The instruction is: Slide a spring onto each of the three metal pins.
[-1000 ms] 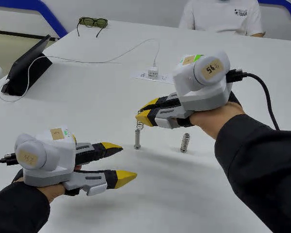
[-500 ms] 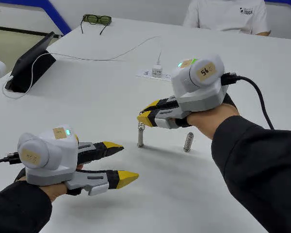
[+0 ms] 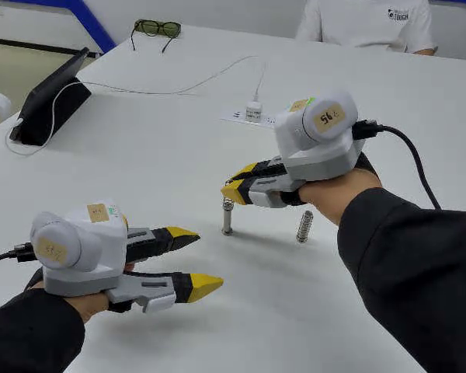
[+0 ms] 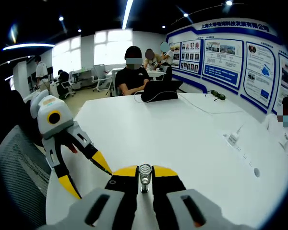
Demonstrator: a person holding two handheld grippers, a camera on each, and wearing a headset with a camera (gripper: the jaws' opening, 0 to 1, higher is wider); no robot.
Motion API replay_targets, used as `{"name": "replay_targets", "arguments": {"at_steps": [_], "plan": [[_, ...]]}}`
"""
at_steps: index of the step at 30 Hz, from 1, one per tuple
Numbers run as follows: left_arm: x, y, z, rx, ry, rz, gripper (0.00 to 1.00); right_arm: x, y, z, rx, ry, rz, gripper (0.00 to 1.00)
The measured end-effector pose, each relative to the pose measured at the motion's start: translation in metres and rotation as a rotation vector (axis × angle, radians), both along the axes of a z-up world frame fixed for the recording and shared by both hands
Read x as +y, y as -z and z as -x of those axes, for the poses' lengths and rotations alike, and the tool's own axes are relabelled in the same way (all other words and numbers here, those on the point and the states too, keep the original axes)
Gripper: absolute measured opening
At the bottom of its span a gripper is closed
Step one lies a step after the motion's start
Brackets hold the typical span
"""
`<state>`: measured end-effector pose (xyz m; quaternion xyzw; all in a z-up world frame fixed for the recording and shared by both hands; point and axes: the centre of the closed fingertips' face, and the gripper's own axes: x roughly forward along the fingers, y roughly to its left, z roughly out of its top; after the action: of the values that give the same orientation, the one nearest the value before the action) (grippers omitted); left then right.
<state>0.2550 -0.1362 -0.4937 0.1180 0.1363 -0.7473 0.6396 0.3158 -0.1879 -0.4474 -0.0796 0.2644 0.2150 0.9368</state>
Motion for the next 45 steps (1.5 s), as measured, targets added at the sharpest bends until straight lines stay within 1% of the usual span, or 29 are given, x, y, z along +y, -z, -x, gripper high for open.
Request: {"name": "replay_targets", "arguments": {"at_steps": [11,22,32,45], "plan": [[0.000,0.002,0.000,0.002,0.002,-0.005,0.48,0.001,0.016,0.001,0.028,0.006,-0.003,0.12],[0.002,0.004,-0.002,0.005,-0.002,-0.010,0.48,0.001,0.028,0.000,0.056,0.012,-0.009,0.12],[0.002,0.006,-0.002,0.007,-0.003,-0.013,0.48,-0.002,0.040,-0.002,0.080,0.016,-0.002,0.12],[0.002,0.007,-0.003,0.012,-0.008,-0.015,0.48,-0.003,0.050,-0.003,0.102,0.024,0.010,0.12]]}}
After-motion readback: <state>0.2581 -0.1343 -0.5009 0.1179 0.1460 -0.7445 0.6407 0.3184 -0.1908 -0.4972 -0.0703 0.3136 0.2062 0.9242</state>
